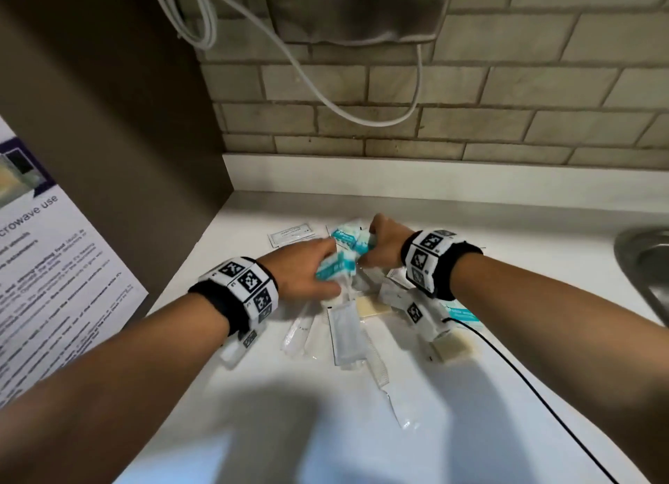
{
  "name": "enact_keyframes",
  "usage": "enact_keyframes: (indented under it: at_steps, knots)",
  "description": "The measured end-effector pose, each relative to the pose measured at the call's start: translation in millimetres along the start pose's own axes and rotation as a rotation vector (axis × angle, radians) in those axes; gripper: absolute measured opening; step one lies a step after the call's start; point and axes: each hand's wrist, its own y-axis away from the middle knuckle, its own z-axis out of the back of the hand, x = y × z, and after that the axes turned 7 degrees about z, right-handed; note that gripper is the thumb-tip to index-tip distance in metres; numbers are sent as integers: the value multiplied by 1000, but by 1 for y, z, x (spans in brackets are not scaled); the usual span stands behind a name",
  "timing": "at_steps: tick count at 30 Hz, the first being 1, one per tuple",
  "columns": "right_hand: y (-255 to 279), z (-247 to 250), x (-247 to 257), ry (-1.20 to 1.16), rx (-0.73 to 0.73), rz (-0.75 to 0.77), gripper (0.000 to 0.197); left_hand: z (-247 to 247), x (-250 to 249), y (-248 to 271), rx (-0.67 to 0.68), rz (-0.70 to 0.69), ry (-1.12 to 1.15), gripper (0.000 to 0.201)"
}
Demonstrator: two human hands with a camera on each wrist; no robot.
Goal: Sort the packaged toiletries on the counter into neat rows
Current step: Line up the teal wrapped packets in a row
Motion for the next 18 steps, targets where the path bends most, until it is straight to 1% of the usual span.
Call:
enact_keyframes:
  at_steps: [1,3,4,5,6,7,8,9,10,11,12,13,14,18]
  knots:
    - [-7,4,1,-61,-37,-12,71,5,1,-7,-26,27,71,36]
    - [-23,8,2,-92,-93,-34,78,8,5,-18,-58,95,113,45]
    - [-26,9,4,-76,-89,-50,82,8,7,-21,-54,130,105,54]
    - [-34,9,6,-48,-74,-65,81,7,13,-26,-42,168,79,67]
    - [-43,9,7,-15,-50,-86,74,5,22,-33,-29,197,43,81]
    - [-48,9,9,17,-25,-96,62,3,28,-37,-15,216,-7,91]
    - [-53,8,9,40,-9,-106,51,1,34,-41,-2,220,-69,93]
    - [-59,6,8,53,4,-108,45,-1,39,-46,5,226,-135,84]
    - [-62,5,9,68,24,-106,45,0,42,-49,10,237,-198,65]
    - [-65,2,8,93,42,-96,48,-1,44,-51,7,257,-234,46]
    - [-66,0,8,119,50,-81,54,-2,46,-50,-5,271,-251,35]
    - [-69,-3,6,135,55,-72,59,-3,49,-50,-13,279,-248,31]
    - [-71,-3,3,138,52,-64,63,-4,51,-51,-20,284,-231,33]
    - [-65,6,-7,90,8,-46,72,3,48,-51,-80,236,-132,50]
